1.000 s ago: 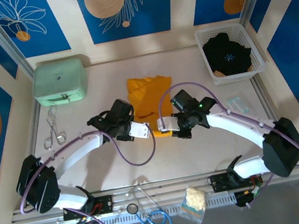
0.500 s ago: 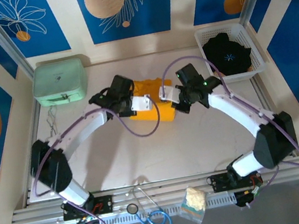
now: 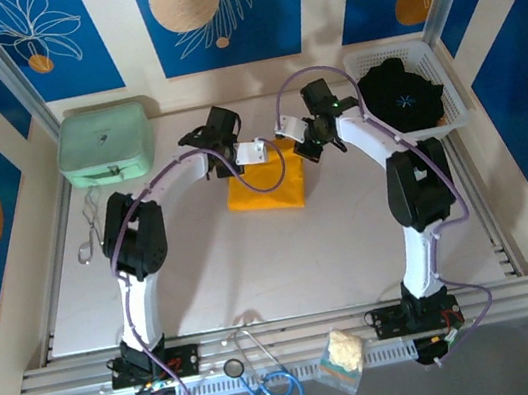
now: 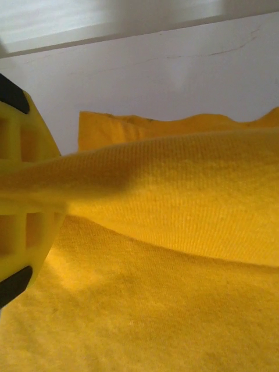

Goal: Fold and stack the t-shirts

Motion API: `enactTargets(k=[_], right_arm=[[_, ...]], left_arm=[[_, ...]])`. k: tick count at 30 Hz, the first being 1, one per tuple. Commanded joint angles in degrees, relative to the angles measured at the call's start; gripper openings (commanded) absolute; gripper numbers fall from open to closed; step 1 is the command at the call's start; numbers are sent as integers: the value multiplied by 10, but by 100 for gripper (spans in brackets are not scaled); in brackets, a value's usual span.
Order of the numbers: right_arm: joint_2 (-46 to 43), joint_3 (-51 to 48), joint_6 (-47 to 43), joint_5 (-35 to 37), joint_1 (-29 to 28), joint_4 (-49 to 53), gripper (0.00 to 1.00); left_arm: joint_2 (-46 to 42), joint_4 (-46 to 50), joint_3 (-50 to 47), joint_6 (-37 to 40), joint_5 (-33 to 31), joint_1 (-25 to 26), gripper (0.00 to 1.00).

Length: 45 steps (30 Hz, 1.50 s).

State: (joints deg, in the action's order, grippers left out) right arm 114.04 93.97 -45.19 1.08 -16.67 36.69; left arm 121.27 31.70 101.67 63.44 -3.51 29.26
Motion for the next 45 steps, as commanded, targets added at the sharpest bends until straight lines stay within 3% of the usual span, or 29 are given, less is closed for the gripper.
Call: enactTargets(k=[1,4,6,9,11,17,23,26,28,30,33,34,38,40,45], right_arm=[[41,37,36,21,16,-15,0],[83,64,77,34,19,-38,3],[105,76,116,49,19,-60,17],[121,84,185,61,22,-108,42],[126,96,235,61,25,-127,49],[141,170,356,17,27,-104,52],[156,305,510,1,33,67,48],[128,300,593,-29,36,143,50],[95,254,643,-57,36,172,53],[57,183,674,-75,30,168,56],[7,75,718,-82,12,129,57],[-2,49,731,-81,6,117,57],[5,4,764,-82,-7,83,58],[24,10,771,-76,-14,79,58],[69,44,776,-54,-24,89,53]], left_arm=[[36,-8,32,-13,-22,-25,0],[67,-32,45,-23,-34,-30,1],[81,-55,49,-32,-49,-31,12],[92,-108,48,-57,-83,-33,43],[95,-141,47,-73,-114,-33,50],[78,-238,20,-117,-225,-34,65],[11,-261,-22,-173,-301,-39,71],[-56,-199,-46,-249,-277,-39,74],[-108,-141,-65,-331,-227,-39,78],[-154,-101,-90,-412,-166,-39,86],[-191,-41,-117,-545,-98,-36,87],[-188,2,-105,-587,-68,-35,87],[-123,147,-28,-684,26,-34,59],[-89,175,-15,-719,36,-29,59],[-46,140,-37,-761,35,-20,63]])
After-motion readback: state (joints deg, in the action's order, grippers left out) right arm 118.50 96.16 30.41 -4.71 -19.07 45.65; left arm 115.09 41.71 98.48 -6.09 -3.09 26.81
